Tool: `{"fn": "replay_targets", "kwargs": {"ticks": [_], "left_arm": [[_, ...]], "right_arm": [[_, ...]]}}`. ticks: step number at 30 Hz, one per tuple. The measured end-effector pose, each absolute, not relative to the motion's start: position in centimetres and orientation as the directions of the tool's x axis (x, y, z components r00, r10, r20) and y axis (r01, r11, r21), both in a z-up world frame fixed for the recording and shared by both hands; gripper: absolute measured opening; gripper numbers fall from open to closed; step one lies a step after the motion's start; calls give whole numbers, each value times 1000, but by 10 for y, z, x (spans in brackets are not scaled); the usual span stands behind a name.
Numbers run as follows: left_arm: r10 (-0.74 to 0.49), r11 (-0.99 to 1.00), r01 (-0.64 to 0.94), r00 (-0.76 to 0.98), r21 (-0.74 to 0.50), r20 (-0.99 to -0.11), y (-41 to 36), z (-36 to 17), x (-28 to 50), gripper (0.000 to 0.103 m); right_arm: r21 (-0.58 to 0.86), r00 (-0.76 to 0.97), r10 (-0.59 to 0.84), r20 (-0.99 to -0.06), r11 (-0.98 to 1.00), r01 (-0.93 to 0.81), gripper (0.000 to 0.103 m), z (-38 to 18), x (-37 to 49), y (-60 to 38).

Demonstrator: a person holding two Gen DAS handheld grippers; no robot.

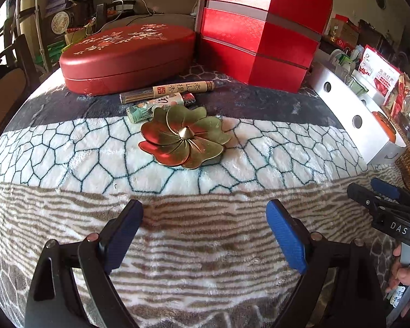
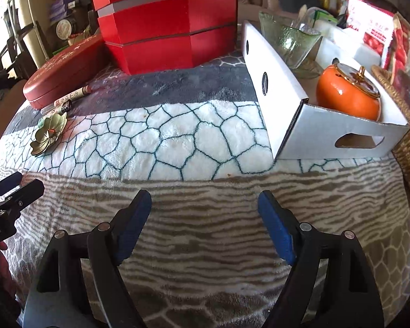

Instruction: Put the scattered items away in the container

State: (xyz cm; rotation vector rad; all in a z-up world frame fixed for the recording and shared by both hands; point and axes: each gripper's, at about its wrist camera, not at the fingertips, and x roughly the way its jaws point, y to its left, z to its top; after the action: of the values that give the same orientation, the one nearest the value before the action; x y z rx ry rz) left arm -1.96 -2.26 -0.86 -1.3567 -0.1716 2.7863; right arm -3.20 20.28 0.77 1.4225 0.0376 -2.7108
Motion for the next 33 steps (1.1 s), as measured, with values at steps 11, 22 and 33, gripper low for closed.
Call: {"fn": "replay_targets", "kwargs": {"ticks": [11, 22, 33], "left_arm": [[-11, -1000, 27, -587, -7, -810, -7, -14, -25, 103], [-34, -998, 59, -584, 0, -811, -8, -15, -25, 103], [-34, -998, 60, -584, -1, -811, -7, -15, -25, 103]], "right_arm": [[-14, -562, -21, -827, -998, 58, 103, 3, -34, 202], [-18, -560, -16, -828, -998, 55, 103, 2, -36, 203], [-16, -560, -19, -828, -998, 58, 103, 1, -35, 204]]}}
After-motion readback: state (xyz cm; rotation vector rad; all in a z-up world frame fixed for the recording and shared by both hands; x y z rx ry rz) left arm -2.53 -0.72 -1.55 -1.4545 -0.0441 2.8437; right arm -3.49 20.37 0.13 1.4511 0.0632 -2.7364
